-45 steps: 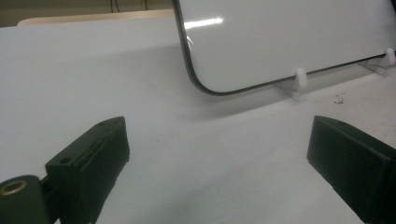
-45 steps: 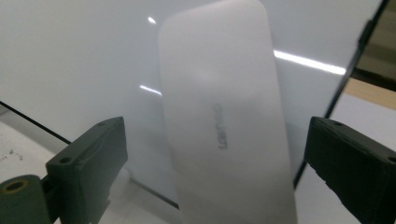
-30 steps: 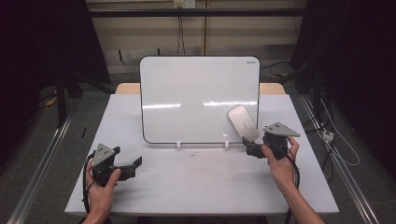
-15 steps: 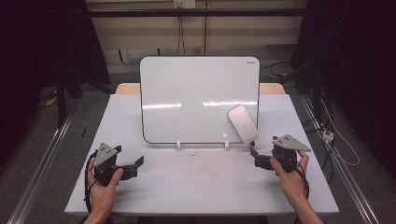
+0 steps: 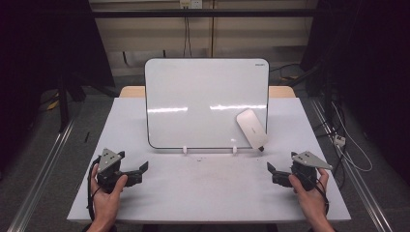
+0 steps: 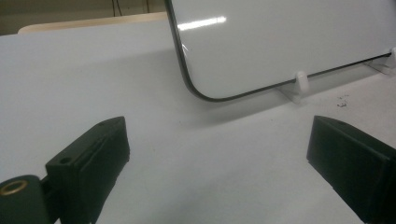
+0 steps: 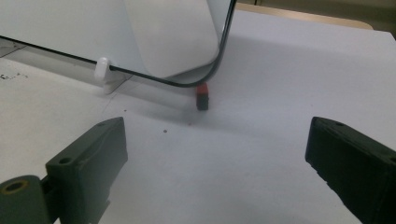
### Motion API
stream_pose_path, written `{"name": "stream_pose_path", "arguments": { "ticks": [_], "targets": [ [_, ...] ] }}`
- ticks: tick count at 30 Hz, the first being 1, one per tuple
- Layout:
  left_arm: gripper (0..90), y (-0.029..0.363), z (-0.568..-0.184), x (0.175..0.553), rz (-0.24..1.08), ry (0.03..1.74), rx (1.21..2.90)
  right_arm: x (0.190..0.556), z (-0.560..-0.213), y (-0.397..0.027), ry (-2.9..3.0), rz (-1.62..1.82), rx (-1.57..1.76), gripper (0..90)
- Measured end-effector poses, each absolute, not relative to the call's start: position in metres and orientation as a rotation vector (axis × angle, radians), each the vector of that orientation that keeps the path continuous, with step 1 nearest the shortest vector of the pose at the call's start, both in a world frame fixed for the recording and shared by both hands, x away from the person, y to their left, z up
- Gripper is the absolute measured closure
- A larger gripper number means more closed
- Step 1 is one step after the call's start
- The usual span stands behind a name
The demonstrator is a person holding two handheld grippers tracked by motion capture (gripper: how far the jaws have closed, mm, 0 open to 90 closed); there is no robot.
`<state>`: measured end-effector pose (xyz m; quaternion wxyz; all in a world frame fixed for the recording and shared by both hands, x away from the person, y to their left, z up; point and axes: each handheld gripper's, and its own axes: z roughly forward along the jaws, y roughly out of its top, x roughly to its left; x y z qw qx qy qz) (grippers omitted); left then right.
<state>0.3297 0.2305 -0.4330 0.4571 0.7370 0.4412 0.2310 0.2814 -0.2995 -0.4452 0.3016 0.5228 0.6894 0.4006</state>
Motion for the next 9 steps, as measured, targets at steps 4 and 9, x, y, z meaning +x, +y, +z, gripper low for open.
{"name": "stream_pose_path", "arguments": {
  "ticks": [4,9],
  "targets": [
    [5.7,0.2293,-0.4323,0.329,0.56,1.09,1.806,0.2768,-0.4483,-0.3012,1.81,1.073,1.387,5.6],
    [5.8,0.2283,-0.4345,0.3306,0.555,1.114,1.81,0.2781,-0.4491,-0.303,1.813,1.059,1.402,5.7]
  ]
}}
